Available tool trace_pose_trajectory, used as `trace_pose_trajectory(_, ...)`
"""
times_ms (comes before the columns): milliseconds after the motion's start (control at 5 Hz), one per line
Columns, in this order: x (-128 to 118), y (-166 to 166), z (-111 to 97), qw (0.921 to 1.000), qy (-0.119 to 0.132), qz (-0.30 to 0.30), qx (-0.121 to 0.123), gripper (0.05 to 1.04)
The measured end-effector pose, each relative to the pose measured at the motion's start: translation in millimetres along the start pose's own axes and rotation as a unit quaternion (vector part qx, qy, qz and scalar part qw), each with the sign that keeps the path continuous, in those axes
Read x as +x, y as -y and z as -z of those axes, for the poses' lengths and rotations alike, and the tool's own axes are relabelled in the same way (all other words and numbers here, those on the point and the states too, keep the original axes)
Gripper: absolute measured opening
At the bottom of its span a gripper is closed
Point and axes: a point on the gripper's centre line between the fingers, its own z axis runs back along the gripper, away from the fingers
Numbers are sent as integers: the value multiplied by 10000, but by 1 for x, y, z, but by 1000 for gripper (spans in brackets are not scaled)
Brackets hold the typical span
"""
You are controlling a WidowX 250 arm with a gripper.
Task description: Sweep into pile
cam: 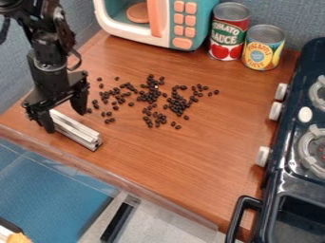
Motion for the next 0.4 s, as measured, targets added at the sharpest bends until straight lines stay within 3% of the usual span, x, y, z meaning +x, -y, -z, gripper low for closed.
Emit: trace_pose_trajectory(400, -15, -4, 5, 9997, -58, -188, 148, 998)
